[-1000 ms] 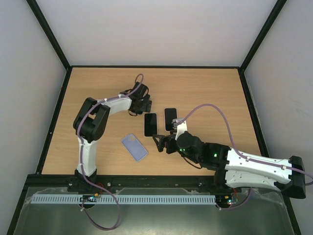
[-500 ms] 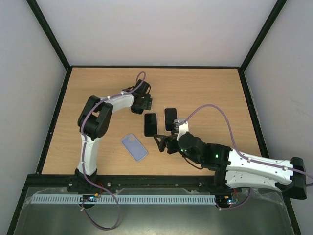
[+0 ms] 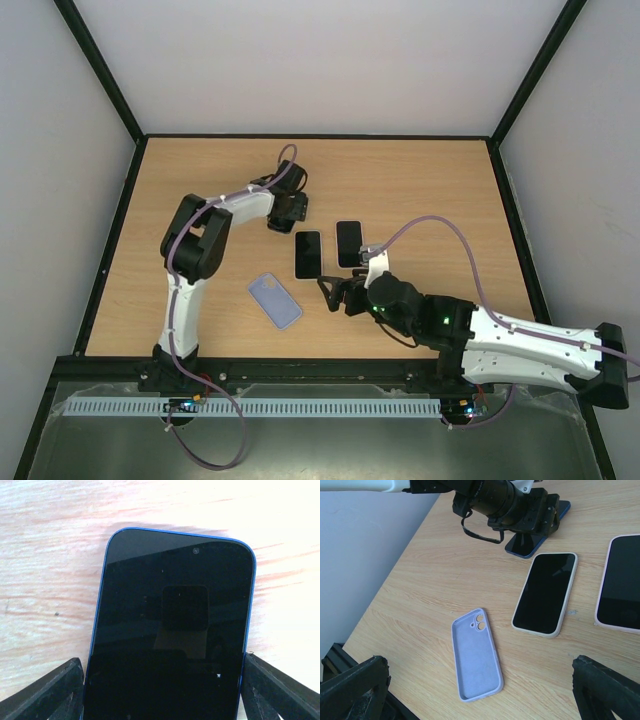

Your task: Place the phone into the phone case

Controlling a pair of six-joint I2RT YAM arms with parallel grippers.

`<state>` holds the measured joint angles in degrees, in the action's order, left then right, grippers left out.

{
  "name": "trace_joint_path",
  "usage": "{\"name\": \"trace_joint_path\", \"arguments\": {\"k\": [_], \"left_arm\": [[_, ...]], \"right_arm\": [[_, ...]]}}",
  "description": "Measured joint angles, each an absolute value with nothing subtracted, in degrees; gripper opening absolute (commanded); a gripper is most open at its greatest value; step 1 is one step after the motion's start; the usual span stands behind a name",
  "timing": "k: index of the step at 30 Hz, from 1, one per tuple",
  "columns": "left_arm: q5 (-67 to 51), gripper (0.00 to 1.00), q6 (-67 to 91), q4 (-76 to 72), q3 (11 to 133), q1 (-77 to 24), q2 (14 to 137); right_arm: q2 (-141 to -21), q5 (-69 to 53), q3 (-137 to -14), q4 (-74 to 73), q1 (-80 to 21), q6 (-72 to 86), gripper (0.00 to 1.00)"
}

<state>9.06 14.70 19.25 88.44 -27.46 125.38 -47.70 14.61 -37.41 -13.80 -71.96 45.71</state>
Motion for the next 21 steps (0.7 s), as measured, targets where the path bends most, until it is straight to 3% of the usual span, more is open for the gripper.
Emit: {"name": "trace_joint_path", "arguments": {"k": [21], "left_arm": [[5.3,0.67,24.0,15.2,67.6,-24.6,110.1]], "right_arm": [[-50.6,17.7,-36.5,-13.5,-72.0,52.1,0.98]]}}
